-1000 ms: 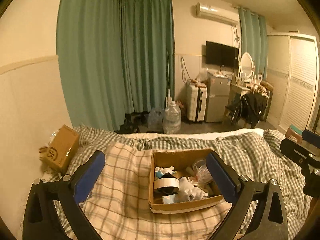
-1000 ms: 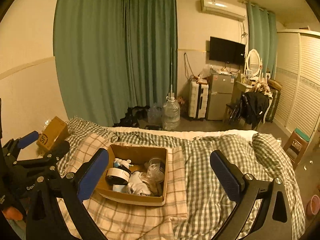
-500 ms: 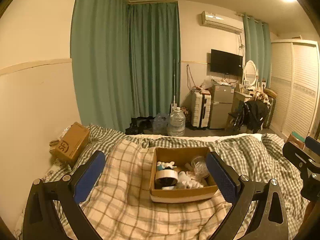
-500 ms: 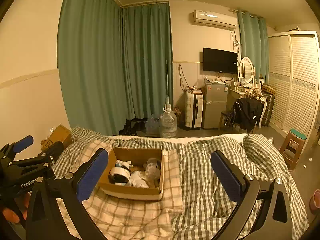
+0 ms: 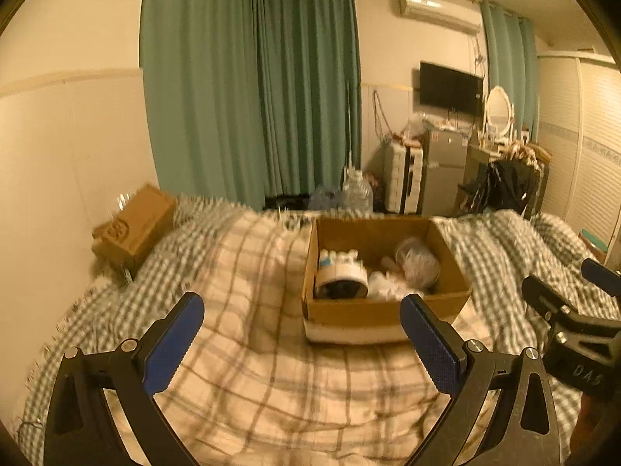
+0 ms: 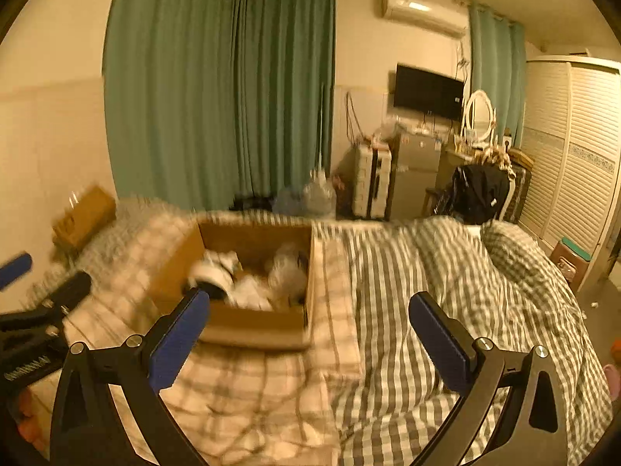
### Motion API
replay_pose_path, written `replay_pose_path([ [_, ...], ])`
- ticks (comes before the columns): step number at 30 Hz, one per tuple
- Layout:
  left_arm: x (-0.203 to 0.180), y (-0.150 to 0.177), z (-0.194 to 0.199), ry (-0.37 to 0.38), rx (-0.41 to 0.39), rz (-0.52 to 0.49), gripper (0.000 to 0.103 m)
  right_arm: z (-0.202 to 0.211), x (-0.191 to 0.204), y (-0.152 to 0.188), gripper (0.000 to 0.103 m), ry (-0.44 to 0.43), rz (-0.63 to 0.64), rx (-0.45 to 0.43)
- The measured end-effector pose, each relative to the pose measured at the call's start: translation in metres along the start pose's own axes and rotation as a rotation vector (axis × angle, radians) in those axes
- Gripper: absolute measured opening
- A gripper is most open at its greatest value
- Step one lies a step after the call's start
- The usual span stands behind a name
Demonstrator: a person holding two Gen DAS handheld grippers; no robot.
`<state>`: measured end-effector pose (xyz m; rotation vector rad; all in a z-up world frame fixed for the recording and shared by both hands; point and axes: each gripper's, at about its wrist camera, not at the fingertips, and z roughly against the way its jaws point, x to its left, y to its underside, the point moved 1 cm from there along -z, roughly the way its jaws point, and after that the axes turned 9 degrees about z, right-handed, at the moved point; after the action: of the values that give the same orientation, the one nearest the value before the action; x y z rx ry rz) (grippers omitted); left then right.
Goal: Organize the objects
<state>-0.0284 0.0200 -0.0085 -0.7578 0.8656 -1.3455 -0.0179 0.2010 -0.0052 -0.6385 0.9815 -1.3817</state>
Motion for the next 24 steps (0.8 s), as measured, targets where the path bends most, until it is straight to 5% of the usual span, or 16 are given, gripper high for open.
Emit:
replay_pose_path([
  [24, 0.007, 0.006, -0.020, -0.025, 0.024, 0.009, 0.103, -0.026, 0.004, 0.016, 0.103, -0.018, 0.015, 0.057],
])
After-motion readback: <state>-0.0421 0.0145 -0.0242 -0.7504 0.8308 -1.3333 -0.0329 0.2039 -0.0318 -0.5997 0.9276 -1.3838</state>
